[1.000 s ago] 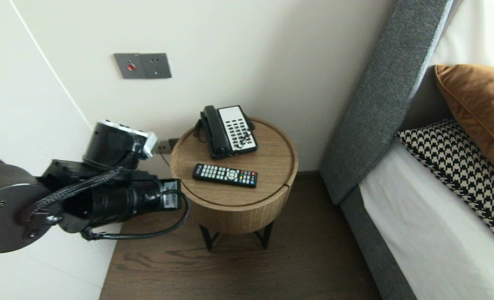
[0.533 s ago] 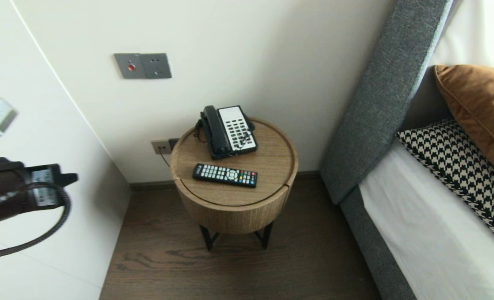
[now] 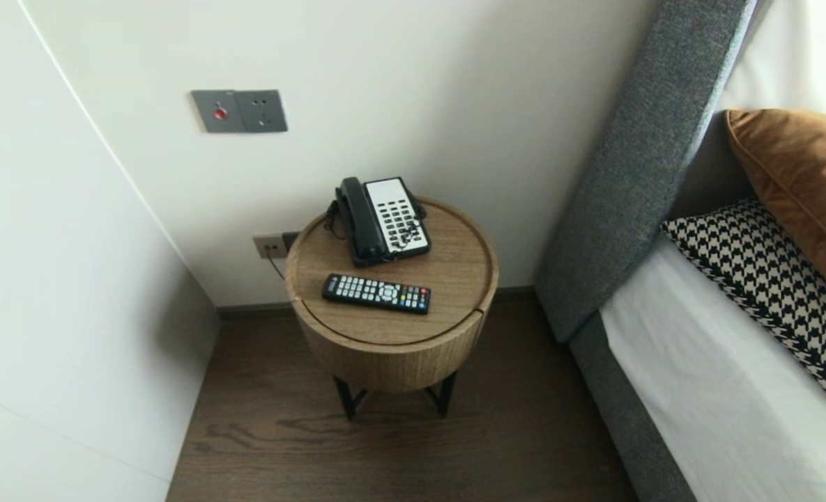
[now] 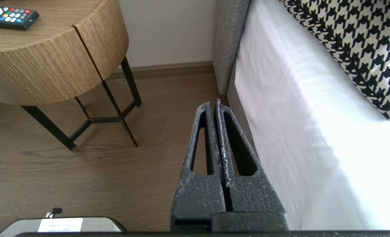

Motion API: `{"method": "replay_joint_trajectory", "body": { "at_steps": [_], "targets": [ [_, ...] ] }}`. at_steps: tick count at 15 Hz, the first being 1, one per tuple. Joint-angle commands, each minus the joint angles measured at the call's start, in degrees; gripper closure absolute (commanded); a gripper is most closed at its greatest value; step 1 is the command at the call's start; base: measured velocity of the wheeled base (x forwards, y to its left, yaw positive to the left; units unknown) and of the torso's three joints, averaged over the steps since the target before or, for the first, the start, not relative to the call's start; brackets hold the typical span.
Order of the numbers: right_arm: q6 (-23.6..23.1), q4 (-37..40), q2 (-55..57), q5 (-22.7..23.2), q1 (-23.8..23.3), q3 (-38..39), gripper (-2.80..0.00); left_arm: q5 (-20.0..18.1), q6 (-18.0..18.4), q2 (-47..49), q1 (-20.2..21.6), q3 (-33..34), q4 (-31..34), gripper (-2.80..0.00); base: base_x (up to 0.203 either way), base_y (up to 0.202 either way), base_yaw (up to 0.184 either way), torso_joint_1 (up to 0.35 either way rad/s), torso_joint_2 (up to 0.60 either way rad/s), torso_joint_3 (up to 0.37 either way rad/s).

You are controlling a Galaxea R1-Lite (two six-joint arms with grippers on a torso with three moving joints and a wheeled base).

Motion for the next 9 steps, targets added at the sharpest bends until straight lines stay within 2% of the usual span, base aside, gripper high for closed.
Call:
{"method": "replay_joint_trajectory", "body": {
  "at_steps": [1,5,9],
  "targets": [
    [0.01,-0.02,-0.48,0.04,0.0,0.26,0.0,-0.12,0.72,-8.71,0.8,6.39,-0.35,0.0,0.0,0.0,0.0,0.0,0.0,0.0],
    [0.01,-0.02,-0.48,-0.02,0.0,0.26,0.0,0.04,5.5,-20.9,2.81,19.09,-2.88,0.0,0.0,0.0,0.0,0.0,0.0,0.0],
    [0.01,-0.02,-0.48,-0.02,0.0,0.26,0.0,1.97,7.68,-21.17,3.35,29.53,-14.84,0.0,0.0,0.0,0.0,0.0,0.0,0.0]
  ]
}}
